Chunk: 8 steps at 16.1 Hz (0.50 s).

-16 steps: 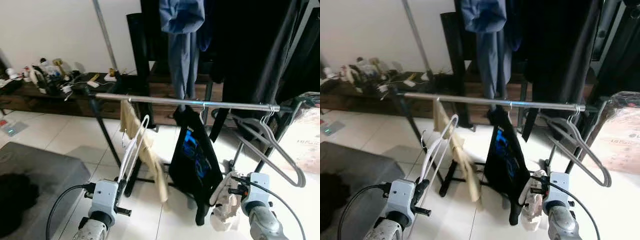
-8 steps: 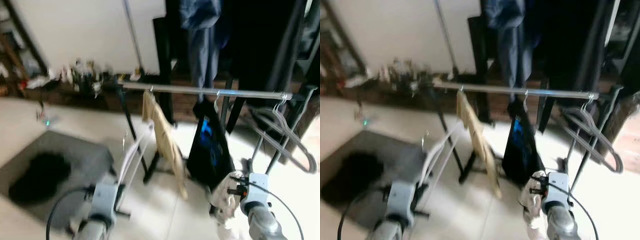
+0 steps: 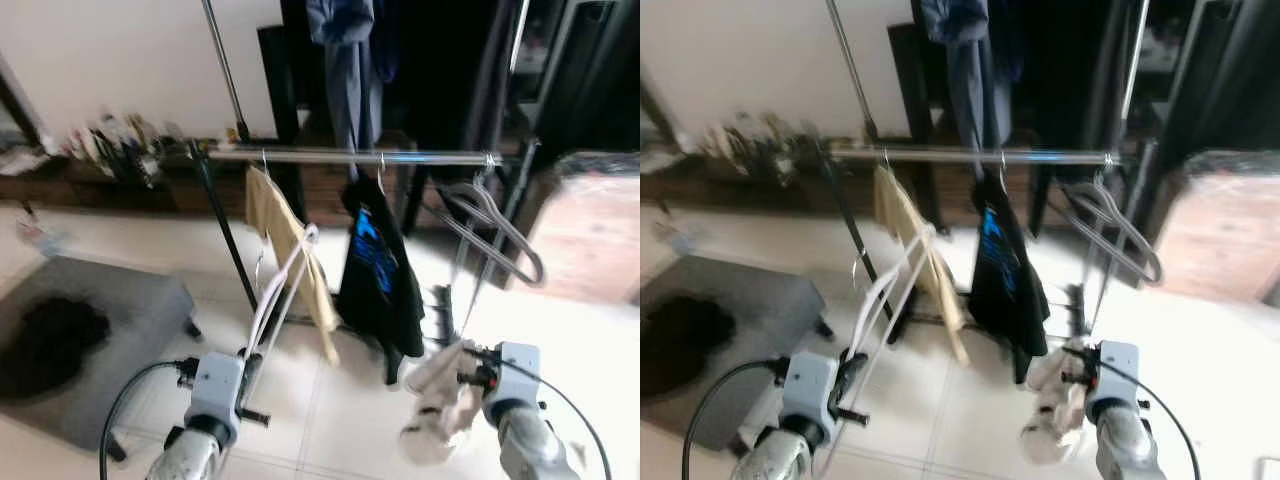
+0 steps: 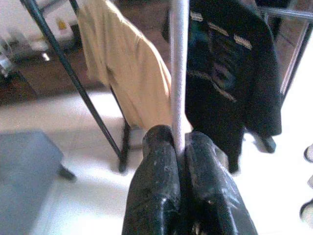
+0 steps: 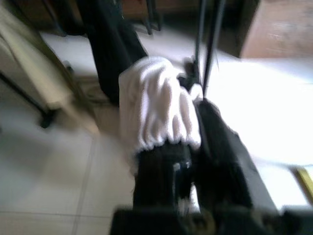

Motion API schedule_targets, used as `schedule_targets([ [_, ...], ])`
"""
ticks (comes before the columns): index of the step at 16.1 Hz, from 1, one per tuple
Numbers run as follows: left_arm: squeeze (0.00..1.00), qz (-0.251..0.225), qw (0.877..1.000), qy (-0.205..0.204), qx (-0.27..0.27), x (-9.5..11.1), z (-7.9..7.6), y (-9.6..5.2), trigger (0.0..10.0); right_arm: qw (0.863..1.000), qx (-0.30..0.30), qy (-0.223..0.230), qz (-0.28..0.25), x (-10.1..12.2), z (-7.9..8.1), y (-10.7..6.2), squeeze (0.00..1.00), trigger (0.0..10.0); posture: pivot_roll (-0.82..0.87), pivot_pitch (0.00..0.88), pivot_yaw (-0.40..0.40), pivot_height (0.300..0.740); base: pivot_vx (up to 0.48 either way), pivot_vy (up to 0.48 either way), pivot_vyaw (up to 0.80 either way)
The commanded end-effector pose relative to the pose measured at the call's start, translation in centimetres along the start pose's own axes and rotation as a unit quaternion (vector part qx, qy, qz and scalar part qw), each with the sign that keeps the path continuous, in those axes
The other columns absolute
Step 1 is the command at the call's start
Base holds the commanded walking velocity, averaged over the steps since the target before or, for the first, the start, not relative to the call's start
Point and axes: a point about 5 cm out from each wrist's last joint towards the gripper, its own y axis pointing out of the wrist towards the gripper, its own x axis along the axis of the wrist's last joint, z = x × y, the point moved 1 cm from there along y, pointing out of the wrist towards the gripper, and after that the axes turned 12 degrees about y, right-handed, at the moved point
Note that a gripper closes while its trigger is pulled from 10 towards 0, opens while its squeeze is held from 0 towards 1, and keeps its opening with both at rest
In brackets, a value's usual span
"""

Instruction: Hang hanger

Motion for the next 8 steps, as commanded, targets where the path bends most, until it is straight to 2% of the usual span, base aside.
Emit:
schedule_targets([
  [1, 0.0, 0.006, 1.0, -0.002, -0.003, -0.2, 0.4, -0.2, 10.0, 1.0, 0.015, 0.002, -0.006, 0.4, 1.1, 0.1, 0.0, 10.0, -0.14, 0.079, 0.068, 0.74, -0.277, 0.0, 0.0],
  [2, 0.0, 0.01, 1.0, -0.002, -0.012, -0.3, 0.3, -0.2, 10.0, 1.0, 0.016, 0.002, -0.005, 0.5, 1.2, 0.1, 0.0, 10.0, -0.14, 0.083, 0.069, 0.74, -0.266, 0.0, 0.0],
  [4, 0.0, 0.02, 0.999, -0.008, -0.041, -0.5, -0.1, -0.3, 10.0, 1.0, 0.019, 0.001, -0.004, 0.6, 1.4, 0.2, 0.0, 10.0, -0.13, 0.088, 0.068, 0.74, 0.0, 0.0, 0.0],
  [5, 0.0, 0.04, 0.995, -0.007, -0.094, -0.9, -0.5, -0.5, 10.0, 1.0, 0.022, -0.004, 0.0, 0.8, 1.8, 0.5, 0.0, 10.0, -0.13, 0.093, 0.067, 0.74, 0.0, 0.0, 0.0],
  [6, 0.0, 0.047, 0.993, -0.007, -0.11, -1.0, -0.6, -0.6, 10.0, 1.0, 0.023, -0.006, 0.002, 0.8, 1.8, 0.5, 0.0, 10.0, -0.13, 0.093, 0.067, 0.74, 0.0, 0.0, 0.0],
  [7, 0.0, 0.073, 0.983, 0.011, -0.168, -1.7, -0.7, -1.1, 10.0, 0.999, 0.034, -0.009, 0.005, 1.2, 2.4, 0.8, 0.0, 10.0, -0.13, 0.097, 0.068, 0.74, 0.0, 0.0, 0.0],
  [8, 0.0, 0.103, 0.967, 0.038, -0.228, -2.6, -0.5, -1.8, 10.0, 0.999, 0.047, -0.019, 0.01, 1.5, 3.2, 1.2, 0.0, 10.0, -0.13, 0.1, 0.071, 0.74, 0.0, 0.0, 0.0],
])
